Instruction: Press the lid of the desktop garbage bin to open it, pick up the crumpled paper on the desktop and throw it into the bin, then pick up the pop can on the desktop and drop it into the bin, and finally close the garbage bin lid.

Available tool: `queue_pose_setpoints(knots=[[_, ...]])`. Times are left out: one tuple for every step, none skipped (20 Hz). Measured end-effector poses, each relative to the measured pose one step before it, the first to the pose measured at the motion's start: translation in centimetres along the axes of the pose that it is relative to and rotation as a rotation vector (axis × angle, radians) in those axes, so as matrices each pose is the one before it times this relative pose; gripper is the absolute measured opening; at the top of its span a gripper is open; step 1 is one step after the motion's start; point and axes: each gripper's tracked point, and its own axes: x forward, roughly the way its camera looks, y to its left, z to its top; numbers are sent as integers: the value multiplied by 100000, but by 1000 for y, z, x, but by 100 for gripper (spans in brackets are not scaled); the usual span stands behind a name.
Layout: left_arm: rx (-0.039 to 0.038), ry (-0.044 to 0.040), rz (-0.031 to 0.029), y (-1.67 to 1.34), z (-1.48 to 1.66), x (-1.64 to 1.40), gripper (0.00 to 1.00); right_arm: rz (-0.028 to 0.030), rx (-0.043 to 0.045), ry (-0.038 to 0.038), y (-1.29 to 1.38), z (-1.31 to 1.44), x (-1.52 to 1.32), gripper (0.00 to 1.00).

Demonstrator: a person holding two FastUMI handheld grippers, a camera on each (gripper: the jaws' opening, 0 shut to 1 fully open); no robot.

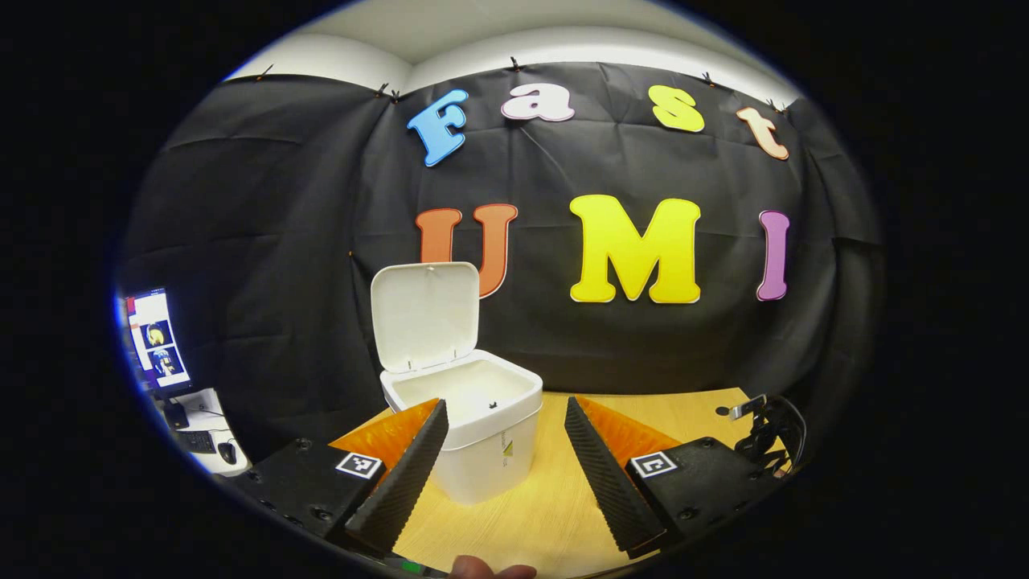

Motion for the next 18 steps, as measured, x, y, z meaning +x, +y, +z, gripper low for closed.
queue_pose_setpoints(knots=[[210,358,-674,126,-391,134,96,1102,-543,-3085,688,1465,-1271,11],[164,467,-361,124,-409,39,96,567,-956,-2817,649,1373,-1359,11],[17,345,-690,140,-384,111,96,1177,-522,-2809,731,1542,-1224,11],[-70,269,-595,136,-406,129,96,1054,-510,-2855,796,1633,-1169,11],[10,490,-645,56,-347,75,96,1221,-308,-3354,823,1774,-1144,11],[-224,448,-1171,-27,-499,40,96,931,-175,-3266,783,1762,-1323,11],[-489,229,-1364,-174,-387,-4,96,783,143,-3487,670,1779,-986,11],[-409,94,-1361,-104,-334,-37,96,1128,398,-3227,900,1822,-843,11],[-505,92,-1423,-112,-321,-121,96,1568,423,-2730,866,1572,-647,11],[-487,283,-1413,-134,-452,-5,96,1146,-11,-2214,716,1301,-509,11],[-290,418,-1655,-186,-429,-130,96,2240,-166,-2772,1011,1657,-508,11],[-115,-104,-2115,-271,-189,-175,96,1982,-848,-2387,1154,1500,-469,11],[-136,-1406,-1856,-140,197,-297,96,1726,-1348,-2929,1074,1826,-115,11],[-49,-1269,-1159,14,186,-233,96,1573,-1361,-2539,1083,1468,55,11],[-63,-688,-471,168,29,-247,96,1885,-836,-1765,1112,1361,146,11],[28,-353,377,356,93,-222,96,2520,-522,-1846,1437,1129,387,11],[29,-78,867,566,0,-243,96,2636,-389,-1426,1402,1178,651,11],[-147,160,1323,687,-18,-262,96,2557,-1045,-1516,1425,1002,691,11]])
